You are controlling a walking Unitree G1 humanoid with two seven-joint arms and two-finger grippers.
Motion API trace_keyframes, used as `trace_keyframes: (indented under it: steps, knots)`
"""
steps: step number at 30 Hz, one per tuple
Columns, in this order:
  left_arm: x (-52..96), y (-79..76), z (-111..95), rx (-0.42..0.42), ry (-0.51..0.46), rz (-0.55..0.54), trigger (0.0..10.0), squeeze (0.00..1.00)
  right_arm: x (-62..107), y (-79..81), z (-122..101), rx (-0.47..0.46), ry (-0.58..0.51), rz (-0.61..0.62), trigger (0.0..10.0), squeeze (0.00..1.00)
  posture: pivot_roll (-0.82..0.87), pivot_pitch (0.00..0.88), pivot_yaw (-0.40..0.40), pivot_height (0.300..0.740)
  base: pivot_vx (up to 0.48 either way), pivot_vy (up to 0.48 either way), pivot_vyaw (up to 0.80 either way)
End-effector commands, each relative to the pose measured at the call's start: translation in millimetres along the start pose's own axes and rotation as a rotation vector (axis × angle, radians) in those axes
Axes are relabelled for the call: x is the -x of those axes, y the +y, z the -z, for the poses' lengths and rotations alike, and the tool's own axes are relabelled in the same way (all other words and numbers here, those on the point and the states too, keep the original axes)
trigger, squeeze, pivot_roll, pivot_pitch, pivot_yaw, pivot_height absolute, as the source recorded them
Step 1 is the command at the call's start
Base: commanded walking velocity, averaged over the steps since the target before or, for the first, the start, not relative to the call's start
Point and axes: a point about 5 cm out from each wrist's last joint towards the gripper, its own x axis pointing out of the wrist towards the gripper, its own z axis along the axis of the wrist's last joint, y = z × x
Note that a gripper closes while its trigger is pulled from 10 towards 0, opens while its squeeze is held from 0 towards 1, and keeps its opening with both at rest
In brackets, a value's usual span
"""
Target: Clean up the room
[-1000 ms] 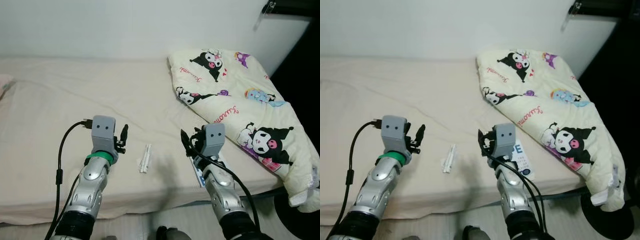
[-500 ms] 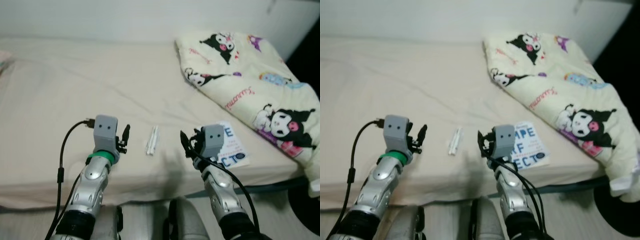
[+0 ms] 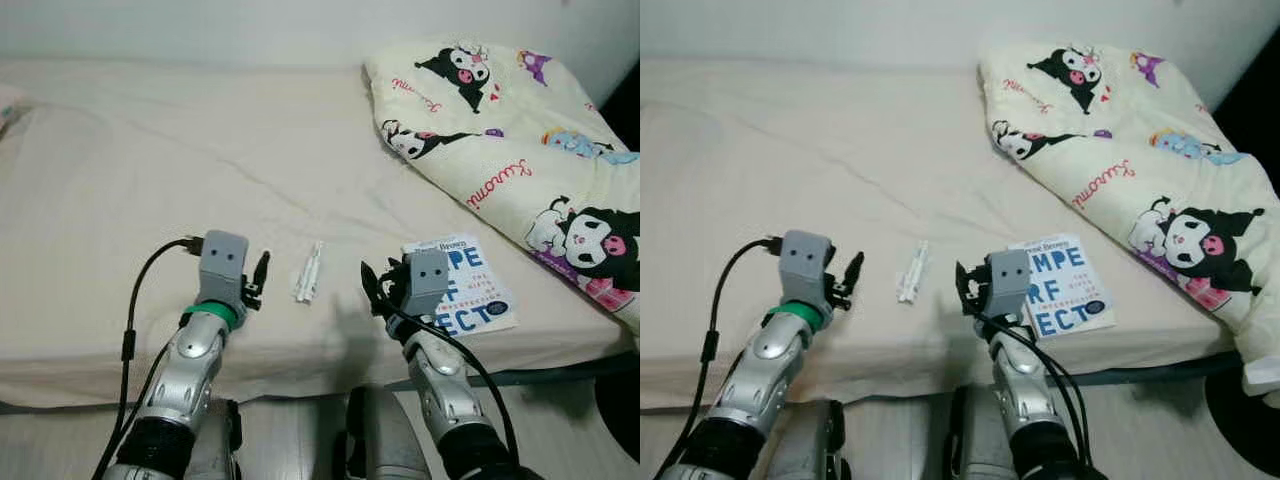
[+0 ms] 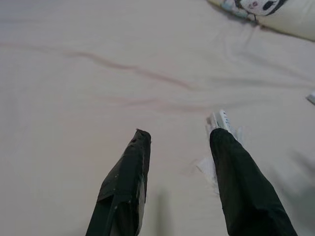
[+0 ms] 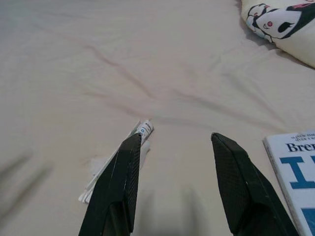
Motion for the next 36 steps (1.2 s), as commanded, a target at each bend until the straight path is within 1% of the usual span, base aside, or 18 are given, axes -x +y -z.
trace_keyframes:
  steps: [1,2,4,6,7,8,11,13,14,16,18,19,20,21,22,24,28,36]
  knots:
    - [-1.1,-6.0,6,-0.014,0.037,0.023,10.0,0.00,4.0,-2.2,4,-0.007,0.009,0.015,10.0,0.00,0.01,0.097,0.027,0.611,0.000,0.000,0.00]
    - [-4.3,-14.2,7,-0.020,0.050,0.058,10.0,0.00,4.9,-3.0,5,-0.006,0.010,0.018,10.0,0.00,0.01,0.105,0.026,0.611,0.000,0.000,0.00]
    - [-4.3,-14.2,7,-0.020,0.050,0.058,10.0,0.00,4.9,-3.0,5,-0.006,0.010,0.018,10.0,0.00,0.01,0.105,0.026,0.611,0.000,0.000,0.00]
    - [-8.7,-32.2,15,-0.061,0.106,0.131,10.0,0.00,6.1,-8.0,4,0.003,0.008,0.044,10.0,0.00,-0.01,0.119,0.028,0.611,0.000,0.000,0.00]
    - [-8.7,-32.2,15,-0.061,0.106,0.131,10.0,0.00,6.1,-8.0,4,0.003,0.008,0.044,10.0,0.00,-0.01,0.119,0.028,0.611,0.000,0.000,0.00]
    - [-12.8,-50.5,23,-0.087,0.165,0.189,10.0,0.00,8.4,-19.5,2,0.026,0.002,0.109,10.0,0.00,-0.03,0.129,0.036,0.611,0.000,0.000,0.00]
    - [-14.2,-55.8,24,-0.092,0.182,0.203,10.0,0.00,9.5,-23.8,2,0.034,0.000,0.133,10.0,0.00,-0.03,0.129,0.036,0.611,0.000,0.000,0.00]
    - [-21.2,-61.0,20,-0.066,0.190,0.194,10.0,0.00,14.4,-34.4,3,0.042,0.002,0.185,10.0,0.00,-0.05,0.136,0.049,0.611,0.000,0.000,0.00]
    - [-21.2,-61.0,20,-0.066,0.190,0.194,10.0,0.00,14.4,-34.4,3,0.042,0.002,0.185,10.0,0.00,-0.05,0.136,0.049,0.611,0.000,0.000,0.00]
    - [-24.6,-60.1,16,-0.046,0.182,0.180,10.0,0.00,16.4,-37.3,3,0.044,0.002,0.198,10.0,0.00,-0.05,0.137,0.050,0.611,0.000,0.000,0.00]
    - [-28.0,-52.7,10,-0.029,0.161,0.151,10.0,0.00,17.9,-38.4,4,0.053,0.003,0.203,10.0,0.00,-0.05,0.139,0.050,0.611,0.000,0.000,0.00]
    - [-27.6,-42.5,9,-0.027,0.157,0.119,10.0,0.00,17.8,-37.0,4,0.050,-0.001,0.196,10.0,0.00,-0.03,0.146,0.045,0.606,0.000,0.000,0.00]
    - [-27.6,-42.5,9,-0.027,0.157,0.119,10.0,0.00,17.8,-37.0,4,0.050,-0.001,0.196,10.0,0.00,-0.03,0.146,0.045,0.606,0.000,0.000,0.00]
    - [-24.5,-21.6,11,-0.025,0.157,0.054,10.0,0.00,16.3,-33.6,4,0.046,-0.002,0.183,10.0,0.00,-0.01,0.151,0.037,0.596,0.000,0.000,0.00]
    - [-24.5,-21.6,11,-0.025,0.157,0.054,10.0,0.00,16.3,-33.6,4,0.046,-0.002,0.183,10.0,0.00,-0.01,0.151,0.037,0.596,0.000,0.000,0.00]
    - [-19.2,-1.6,17,-0.021,0.163,-0.006,10.0,0.00,13.2,-29.9,4,0.046,0.004,0.173,10.0,0.00,-0.01,0.153,0.034,0.581,0.000,0.000,0.00]
    - [-14.5,3.5,20,-0.019,0.163,-0.018,10.0,0.00,11.5,-27.1,3,0.044,0.003,0.167,10.0,0.00,0.00,0.153,0.033,0.561,0.000,0.000,0.00]
    - [-15.9,-1.7,16,-0.020,0.150,-0.014,10.0,0.00,10.7,-26.0,3,0.032,-0.002,0.150,10.0,0.00,0.00,0.148,0.035,0.531,0.000,0.000,0.00]
